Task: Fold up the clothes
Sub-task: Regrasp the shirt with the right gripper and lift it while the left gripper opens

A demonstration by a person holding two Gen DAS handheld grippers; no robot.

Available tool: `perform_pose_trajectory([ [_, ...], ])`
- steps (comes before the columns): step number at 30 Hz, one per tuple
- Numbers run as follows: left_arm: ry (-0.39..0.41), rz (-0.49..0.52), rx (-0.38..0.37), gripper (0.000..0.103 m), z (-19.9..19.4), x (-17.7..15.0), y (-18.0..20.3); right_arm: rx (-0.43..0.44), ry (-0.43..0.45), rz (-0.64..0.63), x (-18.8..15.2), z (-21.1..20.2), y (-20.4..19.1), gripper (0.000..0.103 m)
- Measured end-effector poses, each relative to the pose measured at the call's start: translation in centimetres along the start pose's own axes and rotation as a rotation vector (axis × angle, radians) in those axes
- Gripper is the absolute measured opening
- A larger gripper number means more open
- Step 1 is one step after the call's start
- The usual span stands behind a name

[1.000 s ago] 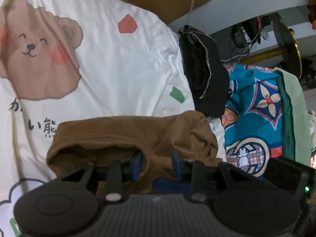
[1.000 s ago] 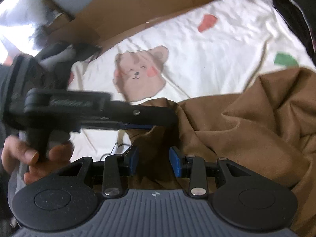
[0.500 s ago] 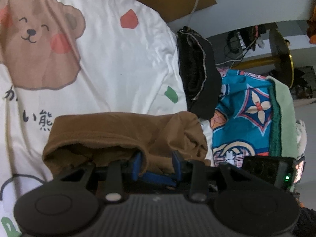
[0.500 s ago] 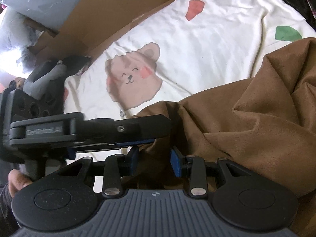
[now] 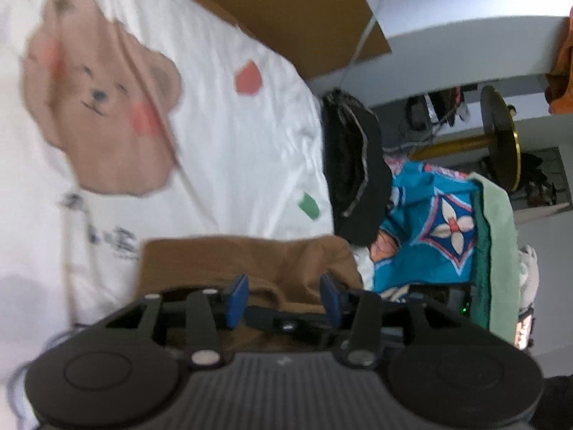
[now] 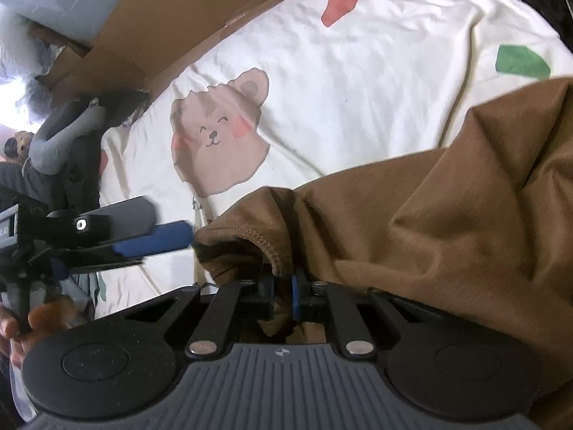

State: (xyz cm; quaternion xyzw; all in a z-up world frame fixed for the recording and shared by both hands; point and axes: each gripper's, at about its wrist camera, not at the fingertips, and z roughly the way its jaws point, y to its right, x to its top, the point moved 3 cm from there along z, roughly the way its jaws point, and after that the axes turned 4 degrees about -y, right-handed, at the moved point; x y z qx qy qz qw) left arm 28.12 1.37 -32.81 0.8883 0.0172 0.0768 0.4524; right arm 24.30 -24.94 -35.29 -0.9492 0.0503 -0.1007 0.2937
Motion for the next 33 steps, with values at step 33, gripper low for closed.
perform_pose_trajectory([
  [33,-0.073,0.319,0.284,0.055,10.3,-4.4,6.7,-0.369,0.350,-0.006,-0.4,-19.8,15.8,0.006],
])
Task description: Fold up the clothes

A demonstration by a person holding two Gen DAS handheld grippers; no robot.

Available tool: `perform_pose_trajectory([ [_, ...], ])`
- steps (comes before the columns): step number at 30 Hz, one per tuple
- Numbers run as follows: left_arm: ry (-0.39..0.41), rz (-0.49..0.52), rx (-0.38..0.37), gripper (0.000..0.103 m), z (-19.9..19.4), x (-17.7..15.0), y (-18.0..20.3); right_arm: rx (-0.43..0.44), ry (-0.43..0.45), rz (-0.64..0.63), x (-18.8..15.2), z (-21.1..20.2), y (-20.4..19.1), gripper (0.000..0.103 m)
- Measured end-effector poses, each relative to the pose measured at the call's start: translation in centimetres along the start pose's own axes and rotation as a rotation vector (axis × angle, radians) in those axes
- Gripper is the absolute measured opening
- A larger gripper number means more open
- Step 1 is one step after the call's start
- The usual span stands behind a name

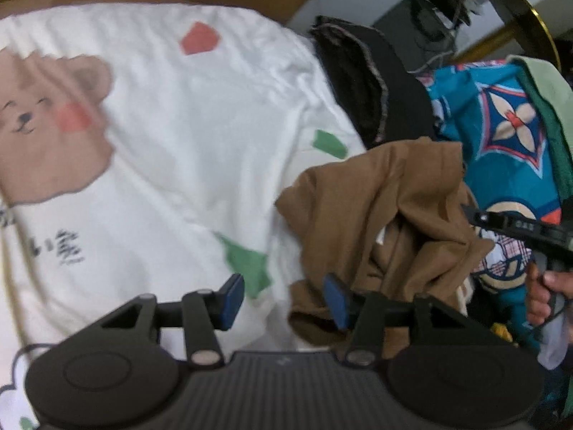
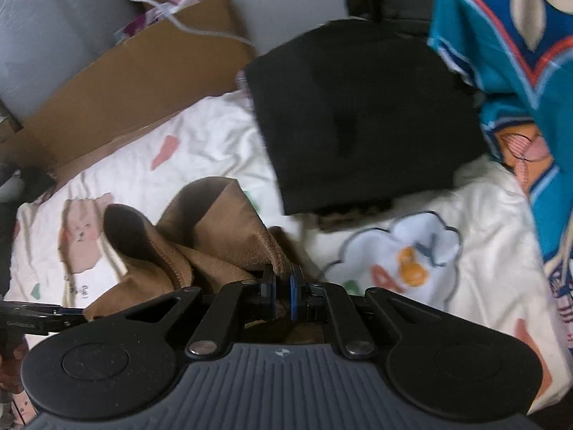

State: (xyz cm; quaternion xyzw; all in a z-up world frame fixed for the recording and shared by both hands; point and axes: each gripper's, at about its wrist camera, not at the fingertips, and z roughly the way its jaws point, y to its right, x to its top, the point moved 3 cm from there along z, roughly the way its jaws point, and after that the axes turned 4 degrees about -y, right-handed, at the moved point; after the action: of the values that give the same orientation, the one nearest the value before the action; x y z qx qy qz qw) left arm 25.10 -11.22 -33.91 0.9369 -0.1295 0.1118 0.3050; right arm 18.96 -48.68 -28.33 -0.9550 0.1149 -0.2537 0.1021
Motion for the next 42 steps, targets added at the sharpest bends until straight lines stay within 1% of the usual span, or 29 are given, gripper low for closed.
perform_pose_trajectory([
  [3,0.018,0.029,0.007,0.055,0.0,0.3,1.1,-0.024,0.021,0.019,0.2,-0.2,1.8,0.006],
  [6,0.021,0.036,0.023,0.055,0.1,0.3,1.1,-0.059,0.049,0.043,0.7,-0.4,3.6,0.006],
  [9,-0.001,0.027,0.034,0.055,0.7,0.0,0.8,-0.120,0.082,0.068,1.5,-0.4,5.8,0.006],
  [12,-0.029,0.044,0.039,0.055,1.4,-0.5,1.0,-0.179,0.104,0.088,2.3,-0.4,7.8,0.005],
  [17,-0.078,0.112,0.012,0.055,3.3,-1.3,2.9,-0.276,0.138,0.114,3.7,-0.5,10.7,0.005],
  [21,-0.092,0.169,0.004,0.056,4.7,-1.5,4.5,-0.347,0.155,0.081,4.3,-0.7,11.8,0.005],
  [22,-0.095,0.181,0.002,0.056,5.0,-1.6,4.8,-0.356,0.156,0.073,4.3,-0.7,11.8,0.005],
  [27,-0.105,0.208,-0.010,0.056,7.0,-1.4,6.0,-0.345,0.142,0.047,4.1,-0.2,11.2,0.005],
  [31,-0.109,0.174,-0.032,0.056,8.5,-1.3,5.9,-0.329,0.130,0.033,3.9,0.1,10.5,0.006],
  [34,-0.107,0.133,-0.057,0.053,9.4,-1.4,5.9,-0.318,0.127,0.032,3.9,0.2,10.5,0.006],
  [36,-0.105,0.111,-0.068,0.048,9.9,-1.6,5.9,-0.309,0.127,0.044,3.8,0.4,10.6,0.006],
  [37,-0.104,0.102,-0.077,0.034,10.1,-1.7,5.9,-0.303,0.124,0.050,3.8,0.5,10.7,0.006],
  [38,-0.103,0.093,-0.091,0.024,10.2,-1.7,5.8,-0.297,0.121,0.057,3.8,0.7,10.7,0.006],
  [39,-0.099,0.074,-0.101,0.009,10.1,-1.7,5.7,-0.291,0.118,0.063,3.8,0.8,10.7,0.006],
  [40,-0.089,0.029,-0.114,0.006,9.8,-1.6,5.2,-0.288,0.121,0.055,3.8,0.9,10.5,0.006],
  [42,-0.066,-0.067,-0.138,0.005,9.1,-1.3,4.1,-0.280,0.132,0.029,3.9,0.8,9.9,0.006],
])
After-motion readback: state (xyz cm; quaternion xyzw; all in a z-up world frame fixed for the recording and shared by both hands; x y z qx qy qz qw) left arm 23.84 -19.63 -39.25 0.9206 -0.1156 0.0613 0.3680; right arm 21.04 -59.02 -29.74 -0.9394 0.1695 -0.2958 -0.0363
